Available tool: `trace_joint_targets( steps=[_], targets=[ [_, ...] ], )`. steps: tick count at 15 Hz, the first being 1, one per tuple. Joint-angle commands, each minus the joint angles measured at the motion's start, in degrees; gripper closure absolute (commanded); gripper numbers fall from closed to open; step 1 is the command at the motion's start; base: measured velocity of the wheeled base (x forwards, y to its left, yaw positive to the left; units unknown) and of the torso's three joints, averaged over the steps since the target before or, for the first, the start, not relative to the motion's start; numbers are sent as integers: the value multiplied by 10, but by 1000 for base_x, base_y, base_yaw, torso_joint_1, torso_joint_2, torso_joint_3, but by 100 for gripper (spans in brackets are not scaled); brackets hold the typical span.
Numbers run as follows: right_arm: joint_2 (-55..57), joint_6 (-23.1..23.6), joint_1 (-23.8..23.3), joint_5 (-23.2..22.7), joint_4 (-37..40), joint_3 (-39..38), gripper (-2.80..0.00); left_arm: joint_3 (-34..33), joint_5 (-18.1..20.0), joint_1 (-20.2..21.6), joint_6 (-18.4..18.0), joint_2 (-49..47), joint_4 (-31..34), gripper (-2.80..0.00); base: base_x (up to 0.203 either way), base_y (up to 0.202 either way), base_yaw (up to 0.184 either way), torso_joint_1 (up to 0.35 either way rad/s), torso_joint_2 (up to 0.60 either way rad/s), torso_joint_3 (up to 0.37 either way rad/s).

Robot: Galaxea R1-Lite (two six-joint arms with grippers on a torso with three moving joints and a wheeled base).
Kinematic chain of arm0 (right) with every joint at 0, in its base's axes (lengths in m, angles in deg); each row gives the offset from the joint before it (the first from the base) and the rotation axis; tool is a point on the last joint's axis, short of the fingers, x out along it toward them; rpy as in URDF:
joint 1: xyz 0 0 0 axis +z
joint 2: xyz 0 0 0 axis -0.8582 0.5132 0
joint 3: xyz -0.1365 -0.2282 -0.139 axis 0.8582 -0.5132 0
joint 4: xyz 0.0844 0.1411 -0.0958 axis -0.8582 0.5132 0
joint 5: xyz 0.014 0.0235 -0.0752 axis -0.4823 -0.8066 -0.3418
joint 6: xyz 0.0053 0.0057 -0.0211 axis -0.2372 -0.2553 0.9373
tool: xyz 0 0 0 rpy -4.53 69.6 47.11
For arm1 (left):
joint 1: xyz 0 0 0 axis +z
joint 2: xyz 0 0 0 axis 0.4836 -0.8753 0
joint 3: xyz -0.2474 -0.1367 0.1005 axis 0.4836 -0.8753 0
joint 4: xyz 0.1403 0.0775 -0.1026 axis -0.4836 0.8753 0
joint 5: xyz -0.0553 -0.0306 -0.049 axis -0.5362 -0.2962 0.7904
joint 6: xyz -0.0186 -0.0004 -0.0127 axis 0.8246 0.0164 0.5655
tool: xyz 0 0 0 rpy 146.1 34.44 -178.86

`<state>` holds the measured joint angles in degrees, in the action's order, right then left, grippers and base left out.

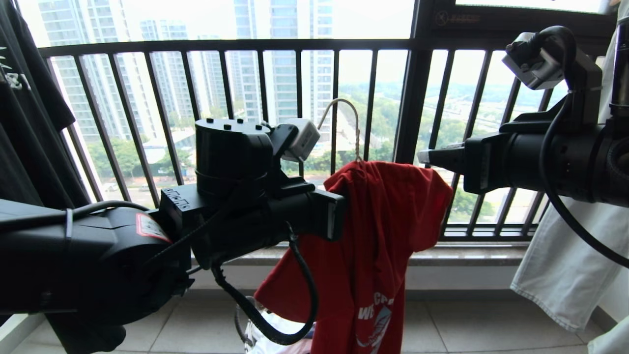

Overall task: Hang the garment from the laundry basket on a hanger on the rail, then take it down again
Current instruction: Hang the clothes rack on the clothesline

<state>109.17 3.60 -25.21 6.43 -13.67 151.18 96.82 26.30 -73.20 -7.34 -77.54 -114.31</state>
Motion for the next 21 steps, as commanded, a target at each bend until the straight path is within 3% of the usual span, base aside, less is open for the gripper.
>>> trace_joint_targets(
  steps=[1,2,5,8,11,13,14,15,17,20,21],
  targets=[
    [0,1,-31,-11,3,5,0,7,66,29,0,38,59,0,0,0,0,0,0,0],
    [-1,2,-47,-18,9,9,0,12,111,44,2,49,86,0,0,0,0,0,0,0],
    [-15,15,-58,-51,40,8,0,13,182,79,7,61,115,0,0,0,0,0,0,0],
    [-22,63,-58,-64,93,0,0,10,293,114,6,74,155,0,0,0,0,0,0,0],
    [-31,65,-64,-105,139,10,0,11,347,131,-3,68,184,0,0,0,0,0,0,0],
    [-47,73,-66,-156,187,15,0,9,389,137,-25,70,212,0,0,0,0,0,0,0],
    [-51,98,-66,-178,207,12,-237,9,405,139,-45,74,237,0,0,0,0,0,0,0],
    [-52,112,-66,-194,218,6,-280,10,411,139,-68,77,261,0,0,0,0,0,0,0],
    [-49,146,-68,-230,219,-14,-280,11,413,138,-98,78,292,0,0,0,0,0,0,0],
    [-16,197,-71,-270,218,-20,-280,8,413,132,-107,93,300,0,0,0,0,0,0,0],
    [2,234,-72,-278,218,-12,-280,8,413,132,-107,99,300,0,0,0,0,0,0,0]
  ],
)
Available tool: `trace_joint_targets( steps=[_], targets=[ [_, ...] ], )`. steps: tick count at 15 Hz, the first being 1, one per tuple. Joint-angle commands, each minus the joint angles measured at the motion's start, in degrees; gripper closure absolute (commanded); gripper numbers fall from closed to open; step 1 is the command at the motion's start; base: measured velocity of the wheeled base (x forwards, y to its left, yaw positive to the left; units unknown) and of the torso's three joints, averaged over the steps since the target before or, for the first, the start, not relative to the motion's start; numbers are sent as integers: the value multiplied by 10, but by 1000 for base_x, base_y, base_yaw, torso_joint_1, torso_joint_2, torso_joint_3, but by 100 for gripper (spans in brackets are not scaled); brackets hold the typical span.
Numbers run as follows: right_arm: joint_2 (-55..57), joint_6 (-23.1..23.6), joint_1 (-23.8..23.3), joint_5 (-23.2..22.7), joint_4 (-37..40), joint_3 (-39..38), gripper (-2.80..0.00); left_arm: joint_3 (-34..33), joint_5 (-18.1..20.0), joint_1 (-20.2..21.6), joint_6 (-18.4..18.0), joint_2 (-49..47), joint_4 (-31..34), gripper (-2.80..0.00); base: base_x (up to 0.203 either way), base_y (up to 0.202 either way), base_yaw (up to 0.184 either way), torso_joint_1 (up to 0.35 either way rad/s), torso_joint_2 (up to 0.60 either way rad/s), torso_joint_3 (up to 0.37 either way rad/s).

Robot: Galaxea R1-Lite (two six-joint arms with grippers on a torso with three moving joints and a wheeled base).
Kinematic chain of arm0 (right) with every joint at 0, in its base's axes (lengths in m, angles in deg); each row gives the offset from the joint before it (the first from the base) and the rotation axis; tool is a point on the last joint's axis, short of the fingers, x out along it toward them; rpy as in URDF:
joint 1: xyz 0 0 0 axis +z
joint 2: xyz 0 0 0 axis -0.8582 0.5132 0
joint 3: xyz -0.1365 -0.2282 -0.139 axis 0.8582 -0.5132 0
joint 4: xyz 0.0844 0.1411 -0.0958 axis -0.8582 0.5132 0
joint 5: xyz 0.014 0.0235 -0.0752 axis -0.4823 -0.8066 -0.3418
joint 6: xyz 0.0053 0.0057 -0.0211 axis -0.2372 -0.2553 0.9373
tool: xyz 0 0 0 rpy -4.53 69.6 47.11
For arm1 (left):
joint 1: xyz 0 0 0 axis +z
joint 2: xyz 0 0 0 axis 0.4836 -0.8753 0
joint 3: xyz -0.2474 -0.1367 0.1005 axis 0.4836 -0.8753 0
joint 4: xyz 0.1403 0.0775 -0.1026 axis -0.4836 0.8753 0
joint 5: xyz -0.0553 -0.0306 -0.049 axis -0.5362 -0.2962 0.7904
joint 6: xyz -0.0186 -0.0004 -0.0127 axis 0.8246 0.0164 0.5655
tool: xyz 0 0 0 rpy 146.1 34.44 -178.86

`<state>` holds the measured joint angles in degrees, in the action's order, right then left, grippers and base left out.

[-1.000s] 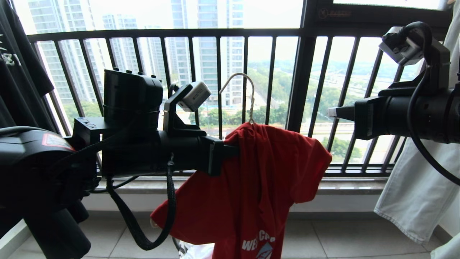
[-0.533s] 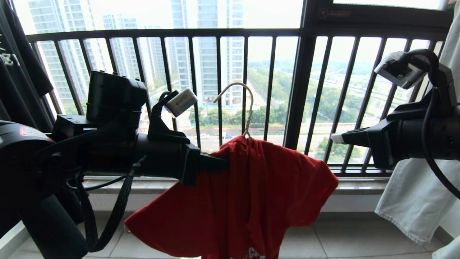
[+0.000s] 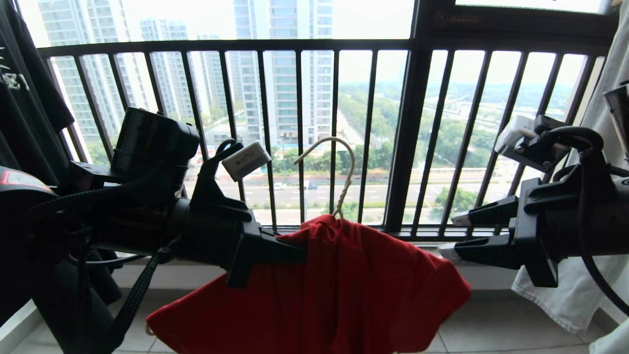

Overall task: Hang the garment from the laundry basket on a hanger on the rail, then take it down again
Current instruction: Hang the clothes rack on the clothesline

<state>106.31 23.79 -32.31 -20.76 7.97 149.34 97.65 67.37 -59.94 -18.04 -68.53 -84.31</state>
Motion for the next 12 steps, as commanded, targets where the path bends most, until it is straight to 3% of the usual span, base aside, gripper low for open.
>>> trace_joint_targets(
  steps=[1,4,12],
  targets=[
    [50,71,-1,-13,2,24,-280,-3,2,-1,0,19,1,0,0,0,0,0,0,0],
    [96,109,0,-45,-1,71,-280,-7,2,0,-4,40,-1,0,0,0,0,0,0,0],
    [104,166,65,-51,-5,80,-280,-8,2,3,-4,71,0,0,0,0,0,0,0,0]
  ],
)
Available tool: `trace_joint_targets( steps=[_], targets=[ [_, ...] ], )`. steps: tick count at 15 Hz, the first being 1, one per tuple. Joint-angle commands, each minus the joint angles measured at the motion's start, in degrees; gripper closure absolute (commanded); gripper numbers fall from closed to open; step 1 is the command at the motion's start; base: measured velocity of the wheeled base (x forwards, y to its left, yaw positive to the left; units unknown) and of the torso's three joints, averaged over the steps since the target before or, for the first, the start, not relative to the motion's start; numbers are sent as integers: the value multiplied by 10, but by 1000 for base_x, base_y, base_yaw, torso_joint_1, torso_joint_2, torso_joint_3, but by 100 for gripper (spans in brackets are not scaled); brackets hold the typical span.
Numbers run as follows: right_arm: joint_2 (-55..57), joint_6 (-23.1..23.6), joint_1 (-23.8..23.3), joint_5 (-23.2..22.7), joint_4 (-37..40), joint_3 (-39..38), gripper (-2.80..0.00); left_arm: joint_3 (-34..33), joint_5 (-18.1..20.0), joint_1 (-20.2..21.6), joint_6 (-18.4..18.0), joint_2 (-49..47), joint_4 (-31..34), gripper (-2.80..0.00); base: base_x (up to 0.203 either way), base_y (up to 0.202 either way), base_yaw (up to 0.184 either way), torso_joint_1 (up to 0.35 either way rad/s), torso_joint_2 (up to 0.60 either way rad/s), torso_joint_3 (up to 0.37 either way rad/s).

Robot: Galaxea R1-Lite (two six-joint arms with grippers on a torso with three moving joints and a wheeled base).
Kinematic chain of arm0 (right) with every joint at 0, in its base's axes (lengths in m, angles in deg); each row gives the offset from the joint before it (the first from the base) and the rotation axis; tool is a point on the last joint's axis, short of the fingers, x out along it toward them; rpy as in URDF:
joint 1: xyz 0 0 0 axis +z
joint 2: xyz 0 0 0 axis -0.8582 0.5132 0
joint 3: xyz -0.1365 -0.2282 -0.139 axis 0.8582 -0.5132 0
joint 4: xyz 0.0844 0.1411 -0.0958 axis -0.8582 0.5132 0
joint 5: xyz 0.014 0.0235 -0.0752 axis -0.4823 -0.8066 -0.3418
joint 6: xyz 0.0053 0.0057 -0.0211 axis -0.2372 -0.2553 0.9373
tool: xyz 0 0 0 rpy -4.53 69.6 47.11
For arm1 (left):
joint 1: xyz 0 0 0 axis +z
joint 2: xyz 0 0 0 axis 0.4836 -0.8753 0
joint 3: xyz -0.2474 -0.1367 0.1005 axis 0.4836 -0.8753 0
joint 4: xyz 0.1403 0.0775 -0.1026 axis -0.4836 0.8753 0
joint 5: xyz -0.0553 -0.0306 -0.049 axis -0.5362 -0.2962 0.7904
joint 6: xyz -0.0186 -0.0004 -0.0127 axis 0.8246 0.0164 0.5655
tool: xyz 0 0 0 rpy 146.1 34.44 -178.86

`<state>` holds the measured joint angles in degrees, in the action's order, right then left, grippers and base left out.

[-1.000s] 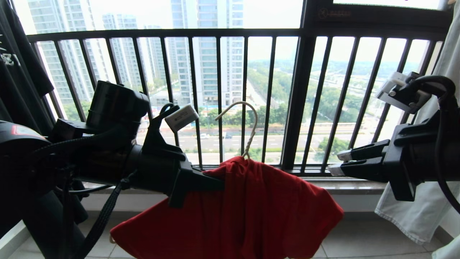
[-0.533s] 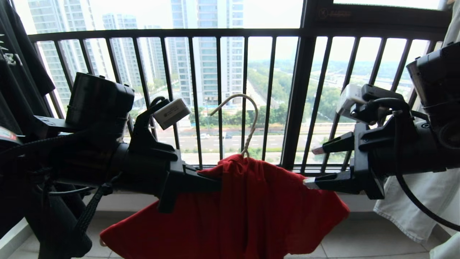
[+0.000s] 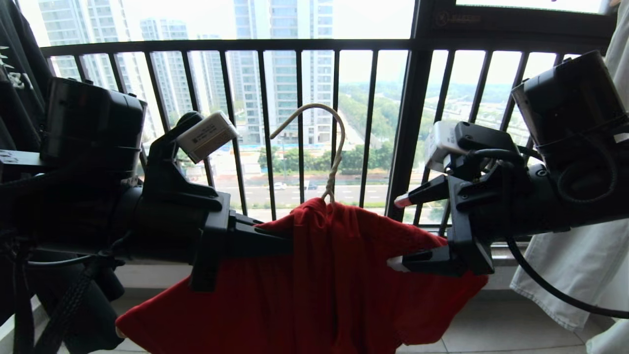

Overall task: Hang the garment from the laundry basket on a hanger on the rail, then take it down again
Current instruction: Hang the clothes rack on the clothesline

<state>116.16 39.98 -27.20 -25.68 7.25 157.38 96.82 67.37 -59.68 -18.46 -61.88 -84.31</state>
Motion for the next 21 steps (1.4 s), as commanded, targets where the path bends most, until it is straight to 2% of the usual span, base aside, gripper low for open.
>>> trace_joint_targets(
  steps=[1,6,8,11,14,15,21],
  targets=[
    [7,9,21,-3,3,-2,-280,0,2,2,0,8,0,0,0,0,0,0,0,0],
    [18,12,37,-39,-1,3,-280,-10,6,18,-7,20,-8,0,0,0,0,0,0,0],
    [31,12,39,-57,-2,8,-280,-10,46,35,-10,23,-8,0,0,0,0,0,0,0],
    [46,9,45,-91,-1,26,-280,-9,129,76,-9,30,-18,0,0,0,0,0,0,0],
    [62,-25,58,-103,1,57,-280,-7,132,83,-7,32,-20,0,0,0,0,0,0,0],
    [65,-31,61,-105,1,63,0,-6,132,85,-6,34,-20,0,0,0,0,0,0,0],
    [65,-48,69,-106,0,70,0,0,132,87,-3,33,-20,0,0,0,0,0,0,0]
  ],
)
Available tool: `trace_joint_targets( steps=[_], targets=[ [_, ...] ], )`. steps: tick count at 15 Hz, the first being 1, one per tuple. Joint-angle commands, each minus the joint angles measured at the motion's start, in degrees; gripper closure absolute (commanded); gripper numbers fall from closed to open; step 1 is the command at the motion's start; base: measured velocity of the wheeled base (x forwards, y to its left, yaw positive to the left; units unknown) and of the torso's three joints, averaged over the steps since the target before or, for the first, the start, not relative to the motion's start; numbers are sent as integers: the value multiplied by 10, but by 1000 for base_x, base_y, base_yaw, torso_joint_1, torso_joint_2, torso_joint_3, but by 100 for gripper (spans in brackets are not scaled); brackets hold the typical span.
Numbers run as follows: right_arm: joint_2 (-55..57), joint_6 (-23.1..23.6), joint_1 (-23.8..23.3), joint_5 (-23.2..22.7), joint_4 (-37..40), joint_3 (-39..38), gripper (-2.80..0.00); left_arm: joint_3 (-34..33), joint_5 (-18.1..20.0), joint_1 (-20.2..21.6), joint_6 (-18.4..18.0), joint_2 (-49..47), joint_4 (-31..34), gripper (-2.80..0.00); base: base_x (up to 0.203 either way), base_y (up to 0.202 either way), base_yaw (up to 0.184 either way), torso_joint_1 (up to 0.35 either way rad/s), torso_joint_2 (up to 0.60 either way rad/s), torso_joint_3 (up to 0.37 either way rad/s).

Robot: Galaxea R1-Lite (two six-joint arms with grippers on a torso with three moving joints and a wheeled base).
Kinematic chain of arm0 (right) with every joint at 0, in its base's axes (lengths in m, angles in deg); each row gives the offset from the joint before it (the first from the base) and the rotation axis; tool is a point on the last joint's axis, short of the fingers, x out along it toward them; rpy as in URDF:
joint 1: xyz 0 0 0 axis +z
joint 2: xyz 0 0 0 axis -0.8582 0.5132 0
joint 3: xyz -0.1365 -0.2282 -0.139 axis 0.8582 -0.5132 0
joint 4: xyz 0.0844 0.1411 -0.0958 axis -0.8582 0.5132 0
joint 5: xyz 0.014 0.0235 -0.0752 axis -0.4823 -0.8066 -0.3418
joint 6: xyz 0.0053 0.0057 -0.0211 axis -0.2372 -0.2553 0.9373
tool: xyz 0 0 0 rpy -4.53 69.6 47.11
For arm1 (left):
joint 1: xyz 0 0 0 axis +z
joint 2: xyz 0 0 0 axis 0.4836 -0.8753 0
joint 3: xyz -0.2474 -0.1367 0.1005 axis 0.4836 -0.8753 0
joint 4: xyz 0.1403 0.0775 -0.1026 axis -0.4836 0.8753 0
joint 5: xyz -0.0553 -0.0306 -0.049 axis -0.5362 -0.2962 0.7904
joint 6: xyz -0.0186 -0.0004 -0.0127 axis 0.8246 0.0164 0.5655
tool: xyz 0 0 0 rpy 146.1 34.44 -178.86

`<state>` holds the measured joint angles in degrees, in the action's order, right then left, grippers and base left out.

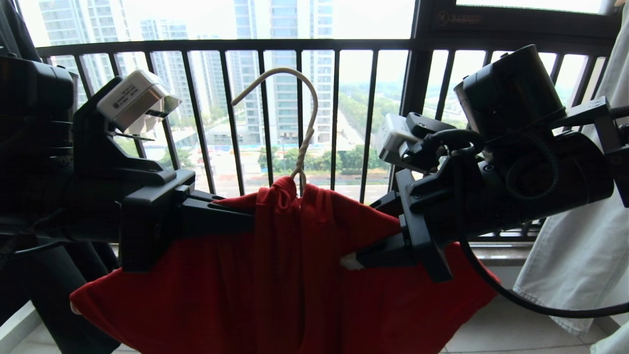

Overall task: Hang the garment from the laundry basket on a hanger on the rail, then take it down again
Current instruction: Hang the clothes rack on the clothesline

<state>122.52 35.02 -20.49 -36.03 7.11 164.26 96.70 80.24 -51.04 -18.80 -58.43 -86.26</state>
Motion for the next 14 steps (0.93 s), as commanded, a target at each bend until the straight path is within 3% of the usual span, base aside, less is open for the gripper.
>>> trace_joint_targets(
  steps=[1,5,14],
  targets=[
    [2,0,3,-2,1,2,0,0,3,0,3,-1,-1,0,0,0,0,0,0,0],
    [2,-8,11,-1,0,6,0,4,3,0,20,0,-2,0,0,0,0,0,0,0],
    [2,-8,12,6,-1,8,0,0,2,0,20,-4,-20,0,0,0,0,0,0,0]
  ],
)
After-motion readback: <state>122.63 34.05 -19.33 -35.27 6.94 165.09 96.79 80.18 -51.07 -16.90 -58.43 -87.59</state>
